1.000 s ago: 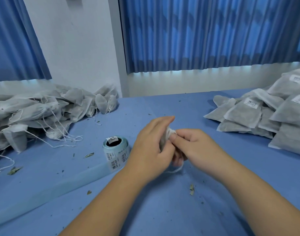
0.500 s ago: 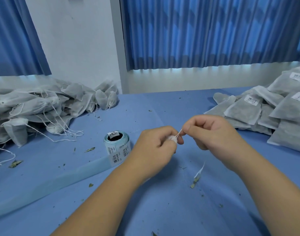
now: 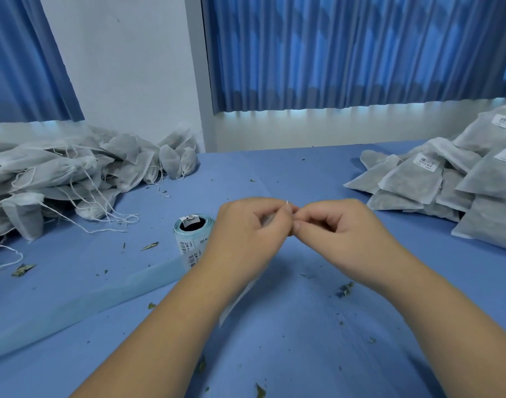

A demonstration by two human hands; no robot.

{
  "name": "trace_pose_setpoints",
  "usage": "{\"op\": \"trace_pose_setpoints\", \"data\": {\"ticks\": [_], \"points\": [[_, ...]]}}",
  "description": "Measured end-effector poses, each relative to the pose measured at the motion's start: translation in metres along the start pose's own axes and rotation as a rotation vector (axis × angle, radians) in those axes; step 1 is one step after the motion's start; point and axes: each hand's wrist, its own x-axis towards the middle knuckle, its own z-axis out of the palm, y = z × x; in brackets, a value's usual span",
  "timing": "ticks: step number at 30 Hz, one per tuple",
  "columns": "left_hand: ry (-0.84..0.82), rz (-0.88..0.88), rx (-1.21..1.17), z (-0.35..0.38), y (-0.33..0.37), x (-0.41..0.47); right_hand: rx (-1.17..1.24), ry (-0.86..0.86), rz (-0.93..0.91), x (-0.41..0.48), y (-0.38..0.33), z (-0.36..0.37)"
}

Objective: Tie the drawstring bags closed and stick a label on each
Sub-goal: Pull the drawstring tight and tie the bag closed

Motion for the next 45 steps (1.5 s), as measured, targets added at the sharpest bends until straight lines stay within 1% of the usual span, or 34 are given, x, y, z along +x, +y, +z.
{"op": "trace_pose_setpoints", "data": {"ticks": [2,7,8,12,16,19,21,23,25,27,28,30,32,41,43,45], "points": [[-0.058,0.015,0.087,0.0,0.0,-0.002,0.049,0.022,-0.009,-0.001,-0.003,-0.007],[-0.26,-0.148,-0.028,-0.007,0.002,-0.003,0.051,0.151,0.013,0.002,0.0,-0.016],[-0.294,-0.175,-0.085,-0.008,0.004,-0.003,0.04,0.157,0.022,0.002,0.0,-0.014],[-0.365,-0.353,-0.47,-0.011,0.01,-0.001,-0.013,0.127,0.025,0.004,0.004,-0.006],[-0.516,-0.566,-0.716,-0.016,0.009,0.009,-0.064,0.051,0.04,0.004,0.007,0.002],[-0.522,-0.695,-0.837,-0.018,0.003,0.013,-0.207,0.083,0.072,0.006,0.012,0.0],[-0.513,-0.742,-0.875,-0.017,0.0,0.013,-0.288,0.129,0.093,0.009,0.015,-0.004],[-0.5,-0.77,-0.889,-0.016,-0.002,0.013,-0.265,0.216,0.09,0.011,0.015,-0.008],[-0.492,-0.785,-0.884,-0.016,-0.004,0.014,-0.101,0.275,0.087,0.009,0.01,-0.01],[-0.495,-0.786,-0.871,-0.015,-0.004,0.014,0.098,0.231,0.103,0.007,0.002,-0.01],[-0.501,-0.781,-0.867,-0.014,-0.004,0.014,0.135,0.184,0.109,0.006,-0.001,-0.009],[-0.52,-0.766,-0.854,-0.013,-0.004,0.013,0.126,0.086,0.126,0.005,-0.005,-0.004],[-0.534,-0.754,-0.827,-0.012,-0.004,0.013,0.104,0.037,0.153,0.005,-0.006,0.0],[-0.58,-0.67,-0.611,-0.012,-0.003,0.01,0.076,-0.037,0.171,0.002,-0.007,-0.004],[-0.557,-0.615,-0.559,-0.014,-0.001,0.01,0.079,-0.047,0.166,0.001,-0.007,-0.005],[-0.516,-0.519,-0.456,-0.016,0.003,0.009,0.096,-0.052,0.147,0.001,-0.008,-0.005]]}}
